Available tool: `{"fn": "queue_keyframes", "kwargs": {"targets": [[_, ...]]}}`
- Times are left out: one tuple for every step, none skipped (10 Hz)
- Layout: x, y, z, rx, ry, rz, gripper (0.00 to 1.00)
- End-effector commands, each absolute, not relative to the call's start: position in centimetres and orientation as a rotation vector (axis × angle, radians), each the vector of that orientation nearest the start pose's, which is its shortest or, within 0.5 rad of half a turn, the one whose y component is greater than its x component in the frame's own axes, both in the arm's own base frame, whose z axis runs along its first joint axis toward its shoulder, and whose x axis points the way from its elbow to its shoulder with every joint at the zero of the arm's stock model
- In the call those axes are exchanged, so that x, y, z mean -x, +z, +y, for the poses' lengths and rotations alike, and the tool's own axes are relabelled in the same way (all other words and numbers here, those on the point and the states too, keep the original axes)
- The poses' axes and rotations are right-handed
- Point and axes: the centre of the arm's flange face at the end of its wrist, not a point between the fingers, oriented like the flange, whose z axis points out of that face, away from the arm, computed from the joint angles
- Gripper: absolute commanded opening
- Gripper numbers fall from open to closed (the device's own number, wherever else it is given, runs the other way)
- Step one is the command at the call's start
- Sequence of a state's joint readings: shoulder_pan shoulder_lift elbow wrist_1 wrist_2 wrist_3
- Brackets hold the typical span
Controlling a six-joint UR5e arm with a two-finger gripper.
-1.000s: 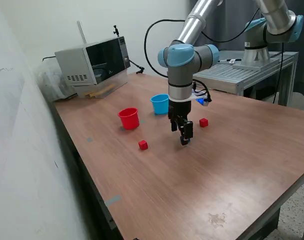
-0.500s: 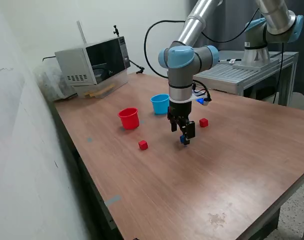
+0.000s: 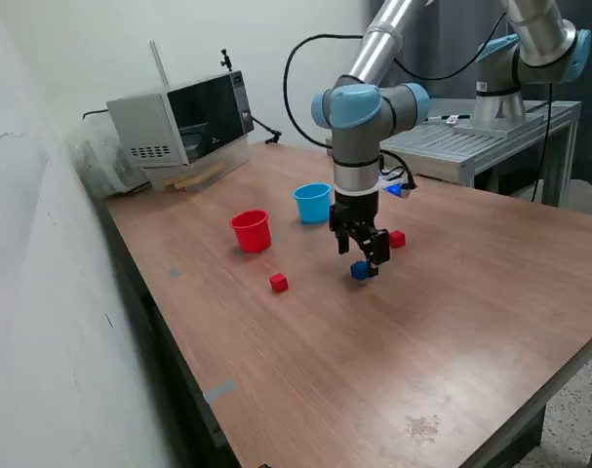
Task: Place red objects in the red bin, and blue objects in the blue bin.
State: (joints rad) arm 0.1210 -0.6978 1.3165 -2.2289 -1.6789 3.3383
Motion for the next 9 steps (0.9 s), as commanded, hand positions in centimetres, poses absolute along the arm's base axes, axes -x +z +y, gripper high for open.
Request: {"fn": "queue_keyframes", "kwargs": {"targets": [[72.08, 11.92, -21.44, 2.163, 0.131, 2.251, 1.0], [72.04, 12.02, -21.67, 2.198, 0.117, 2.229, 1.0], [72.11, 12.15, -21.79, 2.228, 0.119, 2.201, 1.0], [72.14, 12.21, -21.92, 2.256, 0.106, 2.184, 1.0], [72.13, 12.21, -22.01, 2.266, 0.095, 2.183, 1.0], [72.11, 12.22, -22.14, 2.269, 0.095, 2.183, 1.0], [72.06, 12.11, -22.28, 2.28, 0.09, 2.173, 1.0], [72.08, 12.03, -22.3, 2.288, 0.089, 2.167, 1.0], [72.15, 12.11, -22.3, 2.295, 0.092, 2.163, 1.0]]}}
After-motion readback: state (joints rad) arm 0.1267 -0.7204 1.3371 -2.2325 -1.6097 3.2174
